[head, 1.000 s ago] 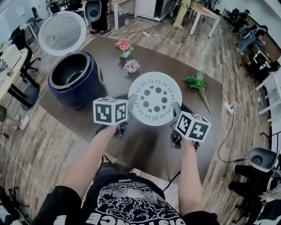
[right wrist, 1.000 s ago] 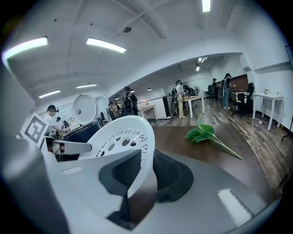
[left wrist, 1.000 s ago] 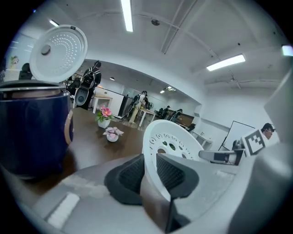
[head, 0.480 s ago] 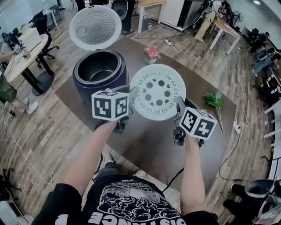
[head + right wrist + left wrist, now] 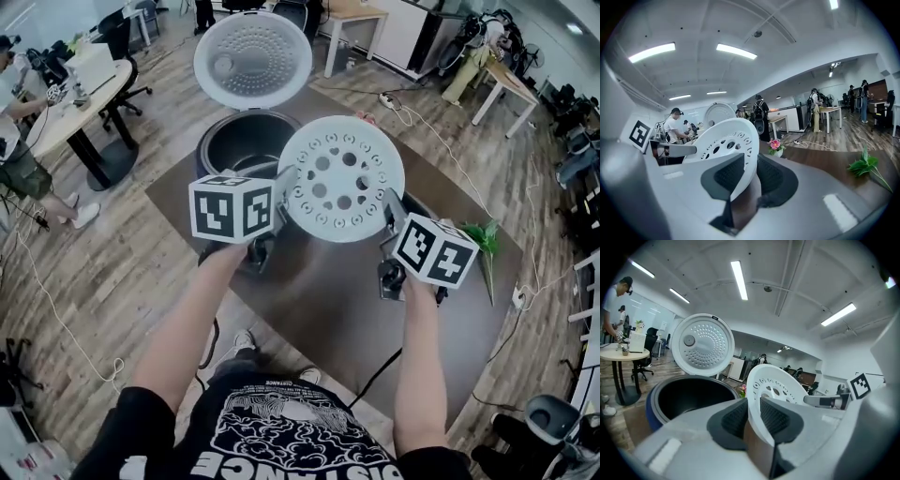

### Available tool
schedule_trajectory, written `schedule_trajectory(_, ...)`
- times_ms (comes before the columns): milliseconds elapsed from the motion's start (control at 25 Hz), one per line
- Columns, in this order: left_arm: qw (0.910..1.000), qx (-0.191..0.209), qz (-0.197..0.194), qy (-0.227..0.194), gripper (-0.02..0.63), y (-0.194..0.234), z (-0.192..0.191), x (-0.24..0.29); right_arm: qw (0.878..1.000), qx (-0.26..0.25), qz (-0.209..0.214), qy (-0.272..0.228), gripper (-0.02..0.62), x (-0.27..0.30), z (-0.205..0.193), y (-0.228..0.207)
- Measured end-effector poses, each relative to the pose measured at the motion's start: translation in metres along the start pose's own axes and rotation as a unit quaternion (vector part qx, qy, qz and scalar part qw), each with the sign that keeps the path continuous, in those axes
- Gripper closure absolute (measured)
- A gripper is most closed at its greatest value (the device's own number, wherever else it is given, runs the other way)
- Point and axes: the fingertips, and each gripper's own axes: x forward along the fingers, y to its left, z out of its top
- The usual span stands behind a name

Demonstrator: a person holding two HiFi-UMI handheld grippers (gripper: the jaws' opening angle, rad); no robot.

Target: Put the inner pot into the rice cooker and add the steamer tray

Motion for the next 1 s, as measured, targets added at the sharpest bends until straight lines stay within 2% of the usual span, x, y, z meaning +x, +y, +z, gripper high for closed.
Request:
schedule_trajectory(320,0.999,-0.009,0.037,-0.024,0.519,0.054,0.021,-0.027,0.999,-0.014,0.045,-0.001,0.508,0.04,0.011,0.053)
schedule_trajectory(600,0.9975,-0.013,0.057,-0.039,0.52,0.122,0.04,-0.051,0.997,-0.018,0.069,0.005,0.508,0.089,0.012,0.112)
schedule_trajectory(1000,0.9961,-0.018,0.073,-0.047,0.523,0.146,0.047,-0.058,0.997,-0.011,0.081,0.012,0.505,0.11,0.006,0.13)
